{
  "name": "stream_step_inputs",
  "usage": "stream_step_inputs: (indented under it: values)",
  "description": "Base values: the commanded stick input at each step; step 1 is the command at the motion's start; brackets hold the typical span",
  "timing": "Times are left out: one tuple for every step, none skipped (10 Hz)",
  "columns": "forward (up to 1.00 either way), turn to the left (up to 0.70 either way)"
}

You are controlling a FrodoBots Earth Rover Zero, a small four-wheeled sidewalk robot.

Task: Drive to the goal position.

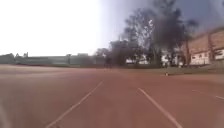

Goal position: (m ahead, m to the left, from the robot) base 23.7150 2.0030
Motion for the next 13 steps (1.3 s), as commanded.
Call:
stream_step_inputs:
  values:
    - [0.7,0.0]
    - [0.7,0.0]
    - [0.7,0.0]
    - [0.7,0.0]
    - [0.7,0.0]
    - [0.7,0.0]
    - [0.7,0.0]
    - [0.7,0.0]
    - [0.7,0.0]
    - [0.7,0.0]
    - [0.7,0.0]
    - [0.7,0.0]
    - [0.7,0.0]
